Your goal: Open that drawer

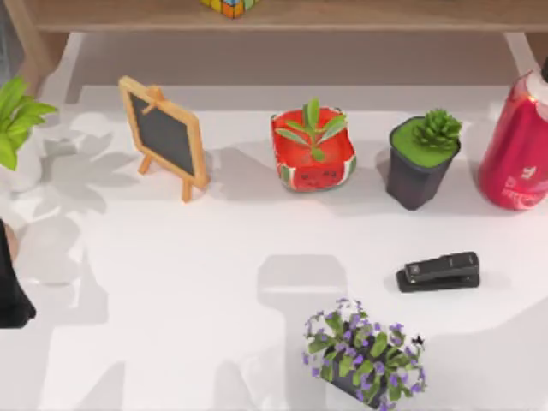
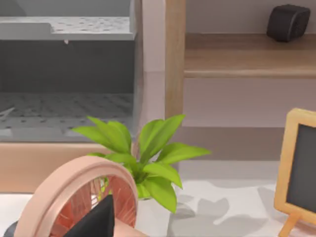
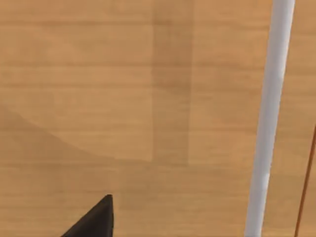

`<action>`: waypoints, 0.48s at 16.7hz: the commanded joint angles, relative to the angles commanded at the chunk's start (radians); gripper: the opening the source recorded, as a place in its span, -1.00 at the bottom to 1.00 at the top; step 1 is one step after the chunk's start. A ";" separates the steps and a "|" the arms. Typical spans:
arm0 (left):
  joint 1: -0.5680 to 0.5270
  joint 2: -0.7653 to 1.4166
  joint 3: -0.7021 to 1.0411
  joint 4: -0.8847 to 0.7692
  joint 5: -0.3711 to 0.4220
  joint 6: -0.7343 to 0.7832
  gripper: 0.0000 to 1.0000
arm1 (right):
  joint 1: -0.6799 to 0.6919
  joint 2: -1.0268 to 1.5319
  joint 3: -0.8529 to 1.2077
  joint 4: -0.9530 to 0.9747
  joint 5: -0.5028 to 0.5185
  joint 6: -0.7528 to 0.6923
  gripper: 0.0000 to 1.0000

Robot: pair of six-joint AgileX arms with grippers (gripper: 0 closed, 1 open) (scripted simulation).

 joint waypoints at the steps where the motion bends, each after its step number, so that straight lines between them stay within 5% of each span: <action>1: 0.000 0.000 0.000 0.000 0.000 0.000 1.00 | 0.001 0.004 0.008 -0.004 0.002 0.000 1.00; 4: 0.000 0.000 0.000 0.000 0.000 0.000 1.00 | 0.001 0.004 0.008 -0.005 0.002 0.000 1.00; 8: 0.000 0.000 0.000 0.000 0.000 0.000 1.00 | 0.001 0.004 0.008 -0.005 0.002 0.000 0.40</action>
